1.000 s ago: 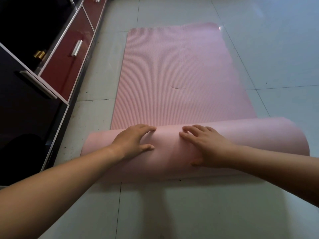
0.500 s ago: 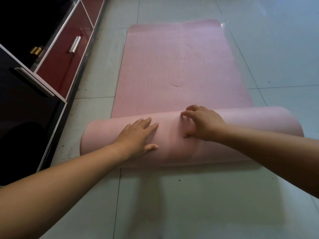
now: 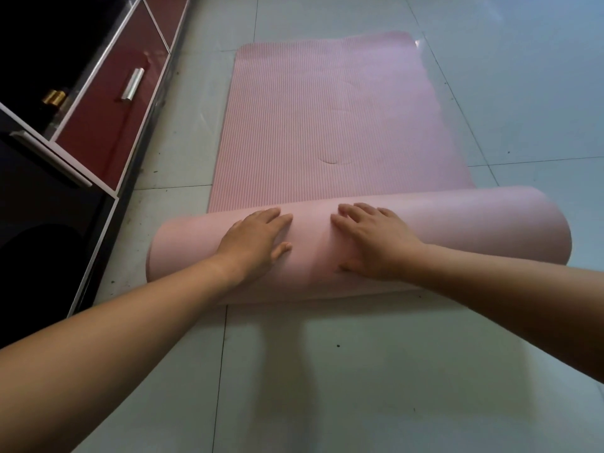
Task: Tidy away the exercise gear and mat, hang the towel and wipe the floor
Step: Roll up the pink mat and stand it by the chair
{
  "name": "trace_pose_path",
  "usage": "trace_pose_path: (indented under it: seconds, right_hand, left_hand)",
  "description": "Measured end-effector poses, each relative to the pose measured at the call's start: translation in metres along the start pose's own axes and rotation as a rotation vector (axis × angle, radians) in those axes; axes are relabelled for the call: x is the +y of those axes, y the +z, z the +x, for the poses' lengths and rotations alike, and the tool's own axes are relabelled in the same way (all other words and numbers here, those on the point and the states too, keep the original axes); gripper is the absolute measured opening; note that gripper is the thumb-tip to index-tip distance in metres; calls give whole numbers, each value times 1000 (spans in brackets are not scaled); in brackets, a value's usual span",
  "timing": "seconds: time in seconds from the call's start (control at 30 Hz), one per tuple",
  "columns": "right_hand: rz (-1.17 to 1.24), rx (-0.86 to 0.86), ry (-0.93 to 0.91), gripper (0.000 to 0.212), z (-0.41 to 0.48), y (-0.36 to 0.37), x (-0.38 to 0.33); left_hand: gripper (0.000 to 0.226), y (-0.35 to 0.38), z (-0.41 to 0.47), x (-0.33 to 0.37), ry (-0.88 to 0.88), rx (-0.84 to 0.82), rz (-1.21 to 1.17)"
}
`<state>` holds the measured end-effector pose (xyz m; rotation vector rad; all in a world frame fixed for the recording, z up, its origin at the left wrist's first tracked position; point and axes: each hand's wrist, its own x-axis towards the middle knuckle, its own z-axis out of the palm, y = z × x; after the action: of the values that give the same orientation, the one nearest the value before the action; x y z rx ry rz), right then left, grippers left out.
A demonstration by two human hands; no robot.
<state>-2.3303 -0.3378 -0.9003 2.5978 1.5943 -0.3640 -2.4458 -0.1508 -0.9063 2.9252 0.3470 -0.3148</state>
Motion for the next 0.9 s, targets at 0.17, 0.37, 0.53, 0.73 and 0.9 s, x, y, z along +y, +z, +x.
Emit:
trace_pose_path:
  seconds: [0.17,0.37,0.53,0.73,0.9]
  right_hand:
    - [65,106,92,67,8,-1,9]
    - [92,135,170,68,11,-4,18]
    - [-5,84,74,85,2,4,16]
    - [16,77,90,89,14,-2,25]
    - [65,103,94,87,20,-6,30]
  left_hand:
    - [60,0,-4,1,48,65,9]
    - [67,2,3,-3,45,46,58]
    - [64,-1,16,-4,3,62,61]
    - [53,0,20,1,42,163,11]
    - [67,-2,23,-4,78,160,13]
